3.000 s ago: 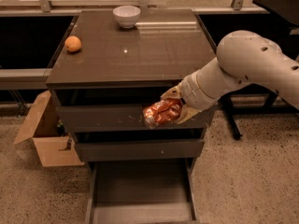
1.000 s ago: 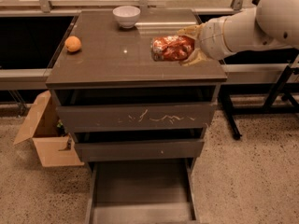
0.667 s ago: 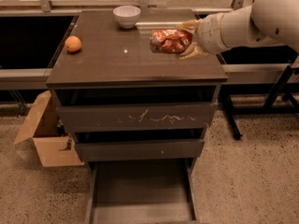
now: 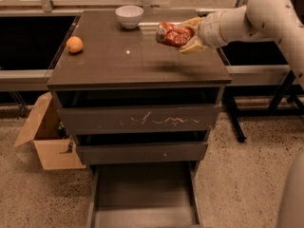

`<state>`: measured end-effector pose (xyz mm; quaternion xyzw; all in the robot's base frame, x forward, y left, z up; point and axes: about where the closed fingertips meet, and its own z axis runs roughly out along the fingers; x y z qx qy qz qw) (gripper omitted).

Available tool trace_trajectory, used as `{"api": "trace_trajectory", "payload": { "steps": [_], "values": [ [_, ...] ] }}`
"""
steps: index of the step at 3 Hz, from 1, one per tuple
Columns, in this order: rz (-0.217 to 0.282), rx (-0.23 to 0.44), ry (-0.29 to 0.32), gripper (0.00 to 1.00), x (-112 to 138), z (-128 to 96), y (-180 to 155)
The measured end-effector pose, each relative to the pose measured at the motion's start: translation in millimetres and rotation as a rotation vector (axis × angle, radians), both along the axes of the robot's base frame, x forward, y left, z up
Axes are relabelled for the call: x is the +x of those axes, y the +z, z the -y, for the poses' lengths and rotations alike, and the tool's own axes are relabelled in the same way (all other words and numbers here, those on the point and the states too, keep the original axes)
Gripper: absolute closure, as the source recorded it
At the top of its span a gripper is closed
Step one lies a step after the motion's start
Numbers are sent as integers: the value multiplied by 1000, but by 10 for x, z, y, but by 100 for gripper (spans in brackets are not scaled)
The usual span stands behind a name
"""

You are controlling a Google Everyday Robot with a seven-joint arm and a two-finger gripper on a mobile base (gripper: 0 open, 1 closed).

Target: Pick coke can from bottom drawer and place on counter

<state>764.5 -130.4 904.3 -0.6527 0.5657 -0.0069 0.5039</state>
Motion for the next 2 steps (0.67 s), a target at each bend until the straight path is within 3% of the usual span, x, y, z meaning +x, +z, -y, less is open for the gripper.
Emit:
{"api": "trace_trajectory", "payload": {
  "steps": [2],
  "values": [
    [-123, 98, -76, 50, 360, 166, -300]
  ]
}}
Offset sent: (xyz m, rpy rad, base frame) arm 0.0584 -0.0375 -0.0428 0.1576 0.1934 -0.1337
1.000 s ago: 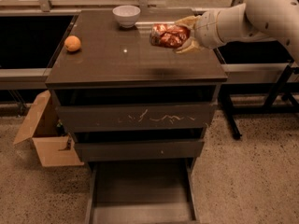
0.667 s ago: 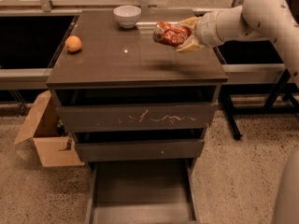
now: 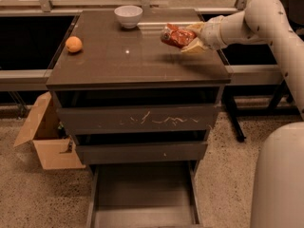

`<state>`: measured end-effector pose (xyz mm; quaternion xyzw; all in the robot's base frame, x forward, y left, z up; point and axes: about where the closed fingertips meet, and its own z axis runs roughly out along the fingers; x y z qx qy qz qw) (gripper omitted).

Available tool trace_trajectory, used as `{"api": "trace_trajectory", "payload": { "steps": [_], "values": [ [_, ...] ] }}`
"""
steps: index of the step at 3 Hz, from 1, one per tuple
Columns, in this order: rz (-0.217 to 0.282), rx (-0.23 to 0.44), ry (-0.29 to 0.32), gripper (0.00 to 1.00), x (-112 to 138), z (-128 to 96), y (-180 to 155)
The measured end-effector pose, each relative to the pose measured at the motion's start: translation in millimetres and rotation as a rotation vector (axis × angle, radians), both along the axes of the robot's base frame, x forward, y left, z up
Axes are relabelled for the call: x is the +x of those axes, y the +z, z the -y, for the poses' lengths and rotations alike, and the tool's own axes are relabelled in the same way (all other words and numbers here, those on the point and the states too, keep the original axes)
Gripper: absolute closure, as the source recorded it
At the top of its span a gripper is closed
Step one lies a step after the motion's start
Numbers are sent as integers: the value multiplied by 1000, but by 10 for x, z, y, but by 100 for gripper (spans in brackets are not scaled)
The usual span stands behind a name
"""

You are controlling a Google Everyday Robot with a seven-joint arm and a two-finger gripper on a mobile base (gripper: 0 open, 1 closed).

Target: Pick coke can from bottom drawer and place on counter

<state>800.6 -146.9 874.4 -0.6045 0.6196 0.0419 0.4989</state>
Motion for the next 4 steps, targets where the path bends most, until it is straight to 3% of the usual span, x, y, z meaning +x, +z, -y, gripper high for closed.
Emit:
{"api": "trace_trajectory", "payload": {
  "steps": [2, 3, 4],
  "values": [
    [-53, 52, -36, 4, 160, 105, -131],
    [-55, 57, -42, 0, 198, 150, -108],
    [-23, 50, -64, 0, 180, 286, 55]
  ]
}}
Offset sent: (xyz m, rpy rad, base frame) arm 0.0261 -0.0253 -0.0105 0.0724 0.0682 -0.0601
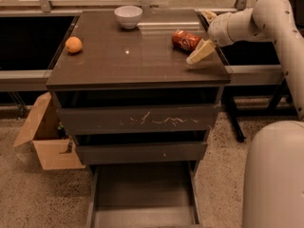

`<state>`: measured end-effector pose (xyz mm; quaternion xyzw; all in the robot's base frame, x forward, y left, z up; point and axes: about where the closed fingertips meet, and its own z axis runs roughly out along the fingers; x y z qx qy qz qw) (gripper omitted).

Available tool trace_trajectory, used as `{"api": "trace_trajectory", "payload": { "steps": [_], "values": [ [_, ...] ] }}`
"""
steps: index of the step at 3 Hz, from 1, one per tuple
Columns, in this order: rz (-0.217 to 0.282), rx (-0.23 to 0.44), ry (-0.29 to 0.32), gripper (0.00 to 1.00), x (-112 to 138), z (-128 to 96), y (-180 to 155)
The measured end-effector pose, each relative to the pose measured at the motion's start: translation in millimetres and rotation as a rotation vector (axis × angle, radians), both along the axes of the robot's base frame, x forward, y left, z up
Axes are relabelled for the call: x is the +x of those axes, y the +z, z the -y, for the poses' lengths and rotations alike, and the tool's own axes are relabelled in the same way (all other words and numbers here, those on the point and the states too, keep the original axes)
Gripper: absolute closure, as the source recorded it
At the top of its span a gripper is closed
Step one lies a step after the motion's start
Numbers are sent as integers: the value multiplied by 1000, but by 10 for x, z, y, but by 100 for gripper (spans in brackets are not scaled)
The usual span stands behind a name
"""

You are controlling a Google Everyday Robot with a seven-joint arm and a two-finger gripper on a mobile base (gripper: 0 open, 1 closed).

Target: Pick coke can from bottom drawer and place on counter

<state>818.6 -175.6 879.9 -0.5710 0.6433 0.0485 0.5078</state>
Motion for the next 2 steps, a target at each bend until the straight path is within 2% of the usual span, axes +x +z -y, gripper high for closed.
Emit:
{"api": "trace_trajectory", "payload": {
  "steps": [1, 2],
  "values": [
    [61, -22, -55, 0, -132, 254, 312],
    [130, -37, -124, 0, -388, 494, 572]
  ]
}}
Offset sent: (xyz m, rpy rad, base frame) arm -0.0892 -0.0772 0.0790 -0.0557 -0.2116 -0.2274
